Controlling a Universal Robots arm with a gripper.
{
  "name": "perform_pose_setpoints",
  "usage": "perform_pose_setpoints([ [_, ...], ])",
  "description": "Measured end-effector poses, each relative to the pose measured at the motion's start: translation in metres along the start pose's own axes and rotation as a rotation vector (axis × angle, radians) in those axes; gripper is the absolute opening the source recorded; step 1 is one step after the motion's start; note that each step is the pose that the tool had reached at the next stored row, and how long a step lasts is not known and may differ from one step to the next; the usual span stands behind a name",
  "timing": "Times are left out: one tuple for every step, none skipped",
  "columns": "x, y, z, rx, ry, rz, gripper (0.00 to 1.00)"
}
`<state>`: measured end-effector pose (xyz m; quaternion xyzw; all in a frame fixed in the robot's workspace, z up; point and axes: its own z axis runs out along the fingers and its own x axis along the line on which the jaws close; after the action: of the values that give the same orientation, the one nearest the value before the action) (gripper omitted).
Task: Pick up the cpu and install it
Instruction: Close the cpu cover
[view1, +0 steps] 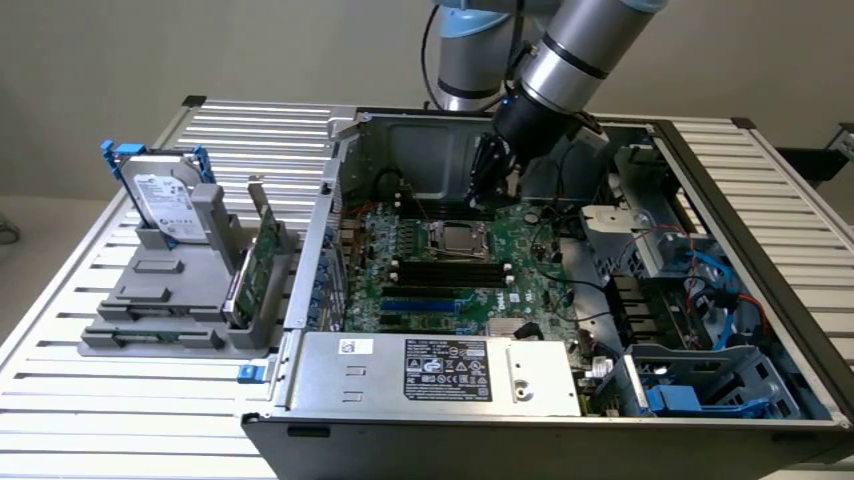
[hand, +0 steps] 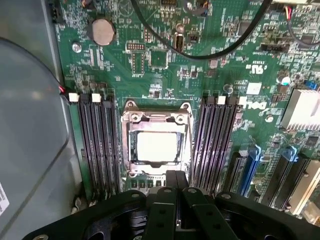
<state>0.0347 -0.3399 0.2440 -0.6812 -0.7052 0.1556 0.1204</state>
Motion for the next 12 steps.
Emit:
perform_pose_setpoints([
  [0.000, -0.0026, 0.0020, -0.0001, -0.0004, -0.002, 0.11],
  [0.000, -0.0053, 0.0037, -0.0002, -0.0007, -0.003, 0.11],
  [0.000, -0.0081, 0.0053, -0.0003, -0.0011, -0.005, 0.11],
  [0.001, -0.0106, 0.0065, -0.0002, -0.0015, -0.007, 0.11],
  [0.001, -0.0129, 0.0077, -0.0002, -0.0021, -0.008, 0.11],
  [0.001, -0.0151, 0.0088, -0.0002, -0.0025, -0.010, 0.11],
  [0.001, -0.0175, 0.0099, -0.0002, -0.0032, -0.011, 0.11],
  [0.001, -0.0193, 0.0107, -0.0003, -0.0045, -0.014, 0.11],
  [0.001, -0.0217, 0.0121, -0.0003, -0.0053, -0.015, 0.11],
  [0.001, -0.0229, 0.0128, -0.0004, -0.0064, -0.017, 0.11],
  [0.001, -0.0247, 0.0141, -0.0004, -0.0077, -0.020, 0.11],
  [0.001, -0.0270, 0.0158, -0.0005, -0.0081, -0.022, 0.11],
])
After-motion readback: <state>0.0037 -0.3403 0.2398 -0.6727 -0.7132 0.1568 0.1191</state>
